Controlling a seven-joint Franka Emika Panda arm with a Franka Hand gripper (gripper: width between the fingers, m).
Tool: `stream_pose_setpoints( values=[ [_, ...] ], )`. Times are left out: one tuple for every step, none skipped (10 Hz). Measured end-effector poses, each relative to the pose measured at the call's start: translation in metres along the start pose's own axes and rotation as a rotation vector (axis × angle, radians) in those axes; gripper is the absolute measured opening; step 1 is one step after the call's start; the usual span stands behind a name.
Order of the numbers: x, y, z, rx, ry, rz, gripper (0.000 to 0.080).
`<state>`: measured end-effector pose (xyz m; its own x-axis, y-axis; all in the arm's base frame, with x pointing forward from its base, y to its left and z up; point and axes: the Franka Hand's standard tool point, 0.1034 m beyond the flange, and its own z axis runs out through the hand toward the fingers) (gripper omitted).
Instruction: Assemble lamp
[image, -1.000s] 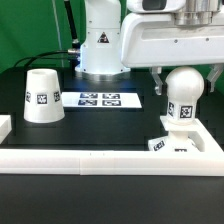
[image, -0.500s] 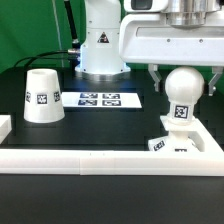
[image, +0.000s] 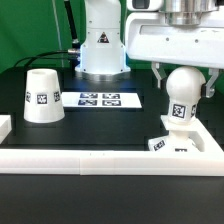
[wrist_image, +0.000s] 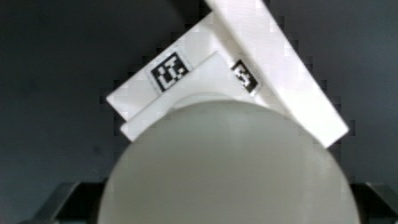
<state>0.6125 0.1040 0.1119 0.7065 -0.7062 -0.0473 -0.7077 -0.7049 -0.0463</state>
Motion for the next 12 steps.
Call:
stream_pose_setpoints(
  values=[
    [-0.0002,-0.0001,0.0,0.003,-0.004,0.083,0.0579],
    [0.0001,0.0001,0.0001,0.004,-0.006,0.13,0.0579],
    [0.0002,0.0004,0.0002,0.004,-0.007,0.133,0.0579],
    [-0.0001,0.0002,0.0003,0.004,-0.007,0.131,0.0579],
    [-0.0002,0.0001,0.0004,0.004,-0.007,0.108,0.0649],
    [-0.0002,0.0001,0.0004,0.004,-0.007,0.073,0.0689],
    [-0.0008,0.0001,0.0005,0.002,-0.007,0.043,0.0689],
    [-0.0032,-0.0002,0.001,-0.003,-0.011,-0.039,0.0698],
    [-0.0047,-0.0012,0.0011,-0.002,-0.011,-0.162,0.0698],
    [-0.0047,-0.0012,0.0012,-0.002,-0.011,-0.257,0.0698],
    [-0.005,-0.0013,0.0012,-0.001,-0.012,-0.342,0.0698],
    [-0.005,-0.0013,0.0013,-0.001,-0.012,-0.463,0.0698]
  ],
)
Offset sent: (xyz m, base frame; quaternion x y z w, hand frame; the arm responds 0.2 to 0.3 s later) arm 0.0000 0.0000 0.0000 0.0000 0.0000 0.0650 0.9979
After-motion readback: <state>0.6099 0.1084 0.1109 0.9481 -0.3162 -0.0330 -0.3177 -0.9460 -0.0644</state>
